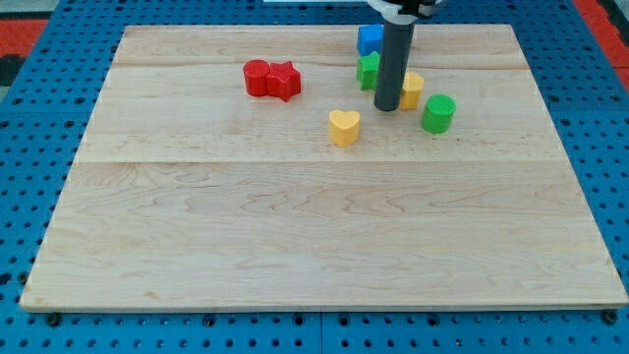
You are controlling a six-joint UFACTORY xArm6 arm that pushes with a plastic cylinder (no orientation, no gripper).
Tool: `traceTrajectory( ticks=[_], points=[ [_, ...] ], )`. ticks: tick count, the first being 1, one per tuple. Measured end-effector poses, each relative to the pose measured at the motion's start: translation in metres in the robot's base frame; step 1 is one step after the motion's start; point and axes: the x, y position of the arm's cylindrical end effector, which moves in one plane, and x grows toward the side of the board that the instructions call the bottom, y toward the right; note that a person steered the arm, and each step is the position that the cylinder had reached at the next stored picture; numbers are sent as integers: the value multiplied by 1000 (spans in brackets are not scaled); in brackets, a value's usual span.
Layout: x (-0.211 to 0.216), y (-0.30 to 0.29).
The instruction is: Slide yellow hexagon closer to red star
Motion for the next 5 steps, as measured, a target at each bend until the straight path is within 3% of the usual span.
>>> traceTrajectory(
  ticks=[1, 3, 4, 5],
  points=[
    [-24, -9],
    [-33, 53],
    [-47, 51],
    [-56, 103]
  ],
)
